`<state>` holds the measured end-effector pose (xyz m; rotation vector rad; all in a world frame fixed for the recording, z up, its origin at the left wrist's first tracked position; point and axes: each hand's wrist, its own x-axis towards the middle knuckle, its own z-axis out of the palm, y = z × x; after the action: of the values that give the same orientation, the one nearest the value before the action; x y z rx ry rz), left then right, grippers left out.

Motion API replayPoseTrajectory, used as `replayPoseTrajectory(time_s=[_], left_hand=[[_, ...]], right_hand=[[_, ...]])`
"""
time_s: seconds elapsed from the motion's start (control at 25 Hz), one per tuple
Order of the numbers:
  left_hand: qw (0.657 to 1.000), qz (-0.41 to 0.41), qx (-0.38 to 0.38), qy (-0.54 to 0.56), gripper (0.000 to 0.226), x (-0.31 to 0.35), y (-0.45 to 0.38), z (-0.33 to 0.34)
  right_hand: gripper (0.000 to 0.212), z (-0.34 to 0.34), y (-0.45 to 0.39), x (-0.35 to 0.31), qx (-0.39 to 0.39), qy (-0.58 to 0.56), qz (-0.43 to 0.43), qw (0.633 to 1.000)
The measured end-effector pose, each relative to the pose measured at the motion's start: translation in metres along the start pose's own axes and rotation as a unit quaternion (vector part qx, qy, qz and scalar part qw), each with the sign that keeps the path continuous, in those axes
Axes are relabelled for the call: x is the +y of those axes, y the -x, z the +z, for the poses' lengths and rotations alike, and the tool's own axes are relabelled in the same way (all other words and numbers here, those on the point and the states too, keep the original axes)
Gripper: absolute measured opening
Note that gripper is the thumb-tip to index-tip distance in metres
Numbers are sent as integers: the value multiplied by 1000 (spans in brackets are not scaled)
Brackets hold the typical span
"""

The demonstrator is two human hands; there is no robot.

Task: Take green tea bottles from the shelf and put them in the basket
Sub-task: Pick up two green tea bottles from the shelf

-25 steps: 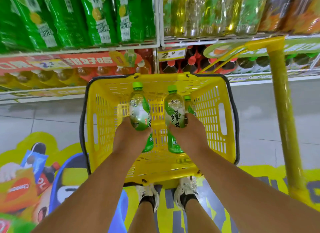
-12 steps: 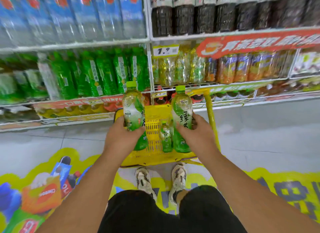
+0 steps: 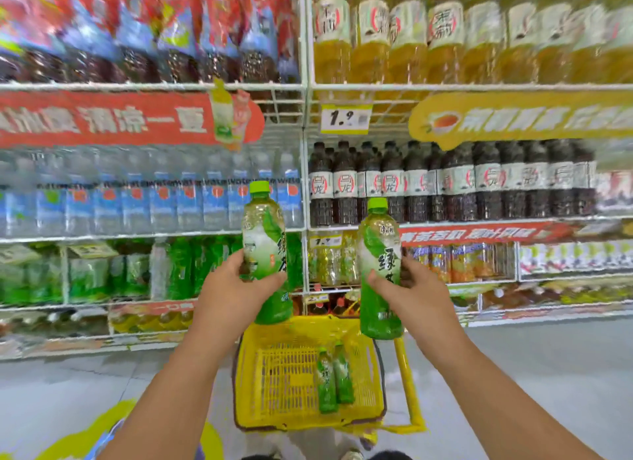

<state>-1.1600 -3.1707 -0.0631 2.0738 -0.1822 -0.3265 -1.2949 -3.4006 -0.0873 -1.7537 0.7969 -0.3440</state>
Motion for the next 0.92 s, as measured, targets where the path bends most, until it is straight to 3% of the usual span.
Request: replayPoseTrajectory(time_s=[0.12,0.28,0.4,0.56,0.64,0.92], left_hand=[[998,33,8,45,77,29,7,-19],[996,53,10,71,69,65,10,-42],[994,77,4,78,75,84,2,-59],[990,97,2,102,42,116,-7,-82],[990,103,-9,99,38,128,-10,-90],[993,76,29,89,31,140,-6,-92]], right_hand=[[39,-13,0,-39,12,-2,-34,999],[43,-22,-1,-86,5,-15,-69,998],[42,-25,-3,-117,5,-31,-87,996],[42,-23,-9,-154,14,-32,-117,992],[33,-21,-11,-168,4,-32,-123,992],[32,-31,-10,-175,-16,-39,-134,990]])
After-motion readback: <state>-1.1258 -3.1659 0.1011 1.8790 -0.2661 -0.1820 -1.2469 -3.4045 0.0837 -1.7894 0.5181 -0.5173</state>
